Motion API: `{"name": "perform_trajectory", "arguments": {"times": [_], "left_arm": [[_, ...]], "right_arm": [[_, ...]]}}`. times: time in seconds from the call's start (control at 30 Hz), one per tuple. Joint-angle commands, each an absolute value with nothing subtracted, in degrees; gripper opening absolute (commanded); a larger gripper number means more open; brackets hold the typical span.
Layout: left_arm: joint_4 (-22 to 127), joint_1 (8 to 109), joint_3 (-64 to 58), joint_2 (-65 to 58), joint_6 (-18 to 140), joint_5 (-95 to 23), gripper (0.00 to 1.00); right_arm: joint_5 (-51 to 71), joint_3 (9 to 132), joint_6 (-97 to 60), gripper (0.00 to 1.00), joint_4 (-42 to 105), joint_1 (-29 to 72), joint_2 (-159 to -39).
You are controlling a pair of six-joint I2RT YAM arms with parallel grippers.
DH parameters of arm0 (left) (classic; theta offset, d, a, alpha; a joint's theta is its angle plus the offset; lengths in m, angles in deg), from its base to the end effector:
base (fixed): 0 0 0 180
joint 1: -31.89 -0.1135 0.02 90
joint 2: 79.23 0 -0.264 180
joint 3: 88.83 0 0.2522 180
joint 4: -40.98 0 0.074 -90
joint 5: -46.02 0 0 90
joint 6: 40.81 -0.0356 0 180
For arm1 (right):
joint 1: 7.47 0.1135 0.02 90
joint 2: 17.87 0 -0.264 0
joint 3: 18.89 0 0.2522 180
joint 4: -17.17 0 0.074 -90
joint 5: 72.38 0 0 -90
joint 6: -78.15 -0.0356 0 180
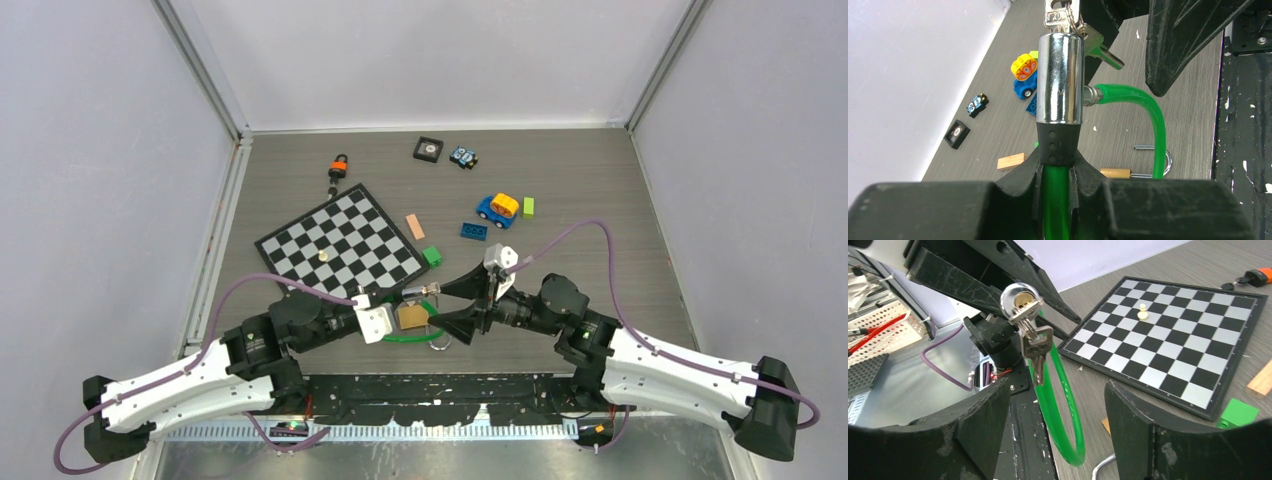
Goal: Lock with the key
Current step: Lock the lock.
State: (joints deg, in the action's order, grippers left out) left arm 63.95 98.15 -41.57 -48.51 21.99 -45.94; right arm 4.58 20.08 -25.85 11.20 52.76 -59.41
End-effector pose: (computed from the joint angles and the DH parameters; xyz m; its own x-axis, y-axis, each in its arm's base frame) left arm 0.0590 -0.1311 0.3079 0.3718 0.2893 -0.8821 0.8221 0.3387 0.4576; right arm 0.0838 0.1627 0.2837 -0.2031 0.1197 -0.9718 -0.9362 0.2672 0.2285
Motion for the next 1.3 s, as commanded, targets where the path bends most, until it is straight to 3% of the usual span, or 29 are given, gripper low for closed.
{"name": "perform_trajectory", "arguments": {"times": [0.0, 0.13, 0.4, 0.47, 0.6, 0.7, 1.27], "left_arm": [[57.3, 97.9, -40.7, -49.4, 22.7, -46.5, 0.0], [56.9, 97.9, -40.8, -49.5, 22.9, -47.0, 0.0], [56.1, 97.9, -40.9, -49.6, 23.8, -48.3, 0.0], [56.0, 98.0, -41.0, -49.4, 23.9, -48.4, 0.0], [55.6, 98.0, -41.0, -48.8, 24.9, -48.5, 0.0], [55.5, 97.9, -40.9, -47.6, 25.7, -47.2, 0.0], [58.6, 97.9, -38.5, -40.9, 26.3, -38.1, 0.0]], "right_arm": [[1.9, 19.7, -26.6, 0.71, 2.7, 53.4, -61.8], [1.7, 19.2, -26.4, 0.55, 1.6, 53.8, -63.6], [2.0, 17.8, -25.3, 0.52, 0.3, 54.6, -63.9], [1.6, 17.9, -24.9, 0.41, 0.3, 54.7, -64.1], [1.2, 18.0, -24.5, 0.11, -1.9, 54.8, -64.8], [2.5, 18.3, -25.6, 0.02, -4.5, 54.9, -65.7], [8.0, 25.8, -21.2, 0.01, -3.0, 55.0, -67.1]]}}
